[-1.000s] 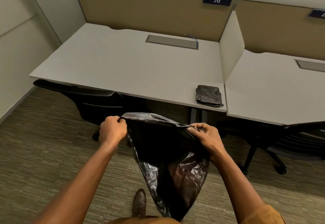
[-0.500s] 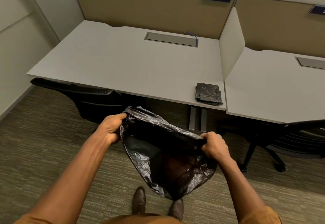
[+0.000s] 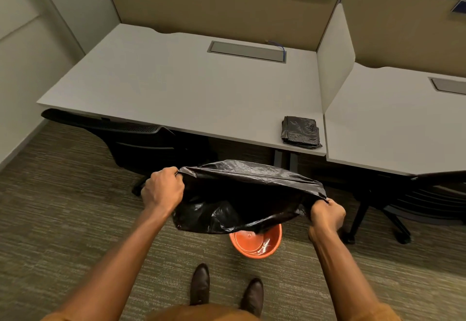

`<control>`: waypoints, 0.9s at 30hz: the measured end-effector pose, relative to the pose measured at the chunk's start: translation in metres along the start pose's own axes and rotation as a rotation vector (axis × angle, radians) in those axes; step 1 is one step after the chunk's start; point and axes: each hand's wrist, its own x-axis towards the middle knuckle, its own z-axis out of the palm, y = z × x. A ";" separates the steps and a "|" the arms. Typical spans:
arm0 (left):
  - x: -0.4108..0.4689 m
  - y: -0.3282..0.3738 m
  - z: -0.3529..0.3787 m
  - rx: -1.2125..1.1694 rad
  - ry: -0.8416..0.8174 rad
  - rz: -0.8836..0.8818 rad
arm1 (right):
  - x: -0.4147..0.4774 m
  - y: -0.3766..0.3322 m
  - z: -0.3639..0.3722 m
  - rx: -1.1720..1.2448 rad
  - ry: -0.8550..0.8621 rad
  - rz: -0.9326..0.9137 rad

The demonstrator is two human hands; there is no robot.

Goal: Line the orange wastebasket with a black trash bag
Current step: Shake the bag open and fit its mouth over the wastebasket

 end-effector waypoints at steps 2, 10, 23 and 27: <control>0.001 0.000 0.002 -0.060 -0.037 -0.062 | -0.002 0.004 0.001 0.047 -0.015 0.065; 0.017 0.005 0.030 -1.249 -0.284 -0.717 | -0.009 0.003 -0.006 0.391 -0.058 0.452; 0.008 -0.012 0.069 -1.415 -0.388 -0.873 | 0.017 0.041 -0.030 0.255 -0.147 0.612; 0.000 -0.014 0.081 -1.335 -0.417 -0.855 | 0.032 0.061 -0.039 0.164 -0.270 0.663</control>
